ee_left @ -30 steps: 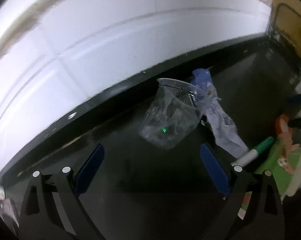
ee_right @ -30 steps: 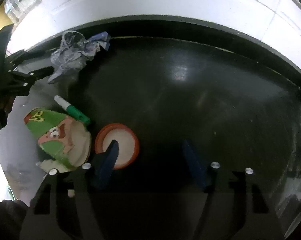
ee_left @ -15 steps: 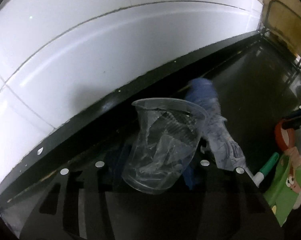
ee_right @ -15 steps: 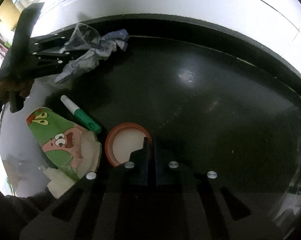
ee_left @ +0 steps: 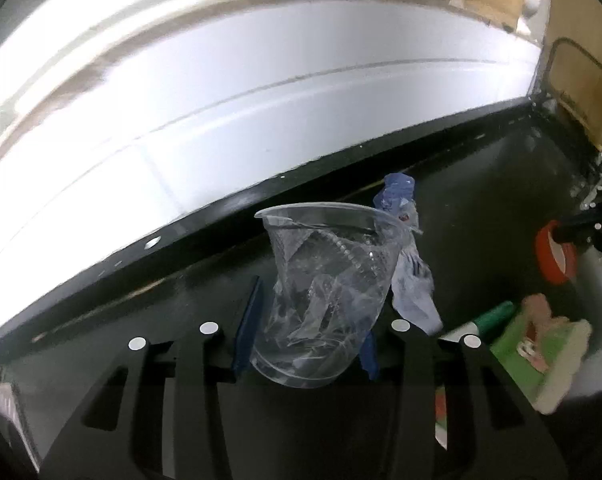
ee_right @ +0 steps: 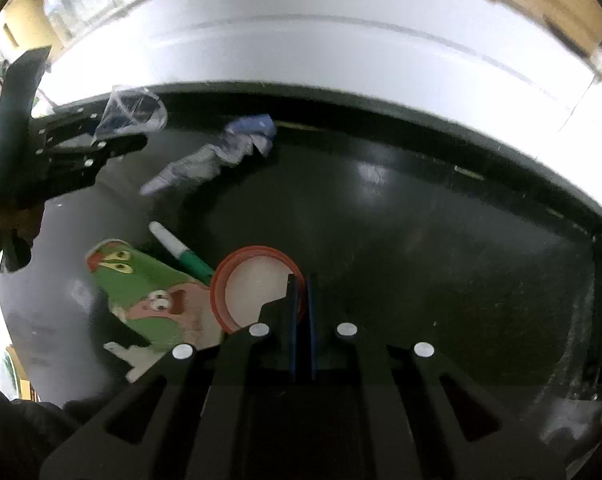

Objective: Collect trash
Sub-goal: 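Grasp the clear plastic cup with the left gripper while the right gripper grasps the red lid, then carry the plastic cup and red lid to the black bin and release them inside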

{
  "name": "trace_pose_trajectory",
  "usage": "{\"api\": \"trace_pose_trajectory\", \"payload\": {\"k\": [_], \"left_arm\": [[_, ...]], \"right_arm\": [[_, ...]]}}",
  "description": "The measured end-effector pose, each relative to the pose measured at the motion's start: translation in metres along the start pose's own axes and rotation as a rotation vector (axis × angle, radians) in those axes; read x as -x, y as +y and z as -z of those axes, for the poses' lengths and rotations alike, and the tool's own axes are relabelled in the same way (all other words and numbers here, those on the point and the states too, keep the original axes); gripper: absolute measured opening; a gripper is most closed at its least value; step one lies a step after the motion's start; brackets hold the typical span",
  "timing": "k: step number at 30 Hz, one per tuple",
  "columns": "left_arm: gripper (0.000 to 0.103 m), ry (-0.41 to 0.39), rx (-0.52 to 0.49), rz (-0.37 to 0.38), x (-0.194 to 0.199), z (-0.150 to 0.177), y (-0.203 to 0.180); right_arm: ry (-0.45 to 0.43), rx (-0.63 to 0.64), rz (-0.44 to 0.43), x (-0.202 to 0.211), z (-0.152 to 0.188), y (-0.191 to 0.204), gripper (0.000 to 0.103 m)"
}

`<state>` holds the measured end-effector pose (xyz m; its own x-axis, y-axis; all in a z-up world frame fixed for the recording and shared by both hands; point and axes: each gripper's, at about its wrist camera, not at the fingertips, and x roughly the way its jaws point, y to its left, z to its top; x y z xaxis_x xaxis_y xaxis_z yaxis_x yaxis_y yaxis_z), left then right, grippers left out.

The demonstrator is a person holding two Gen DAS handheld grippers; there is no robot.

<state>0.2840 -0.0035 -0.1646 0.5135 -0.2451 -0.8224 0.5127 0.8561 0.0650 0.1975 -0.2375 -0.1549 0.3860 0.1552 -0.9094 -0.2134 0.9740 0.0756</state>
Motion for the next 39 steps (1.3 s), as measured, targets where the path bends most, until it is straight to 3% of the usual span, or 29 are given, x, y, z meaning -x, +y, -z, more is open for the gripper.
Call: {"api": "trace_pose_trajectory", "payload": {"k": [7,13,17,28,34,39], "left_arm": [[0.041,-0.008,0.1,-0.06,0.081,0.027,-0.02],[0.041,0.013,0.188,-0.111,0.145,0.079,-0.056],[0.041,0.022,0.221,-0.127,0.159,0.103,-0.084],[0.041,0.018,0.283,-0.159,0.194,0.143,-0.105],[0.041,0.013,0.355,-0.212,0.219,0.169,-0.095],[0.041,0.005,0.456,-0.294,0.252,0.203,-0.069]], "right_arm": [[-0.083,0.036,0.009,0.052,0.008,0.023,0.005],[-0.11,0.08,-0.005,0.085,0.037,0.035,0.005],[-0.109,0.111,-0.017,0.099,0.061,0.049,0.005],[-0.104,0.177,-0.054,0.124,0.101,0.086,0.005],[-0.116,0.249,-0.091,0.131,0.098,0.12,0.005],[-0.125,0.358,-0.174,0.131,0.086,0.181,0.005]]}}
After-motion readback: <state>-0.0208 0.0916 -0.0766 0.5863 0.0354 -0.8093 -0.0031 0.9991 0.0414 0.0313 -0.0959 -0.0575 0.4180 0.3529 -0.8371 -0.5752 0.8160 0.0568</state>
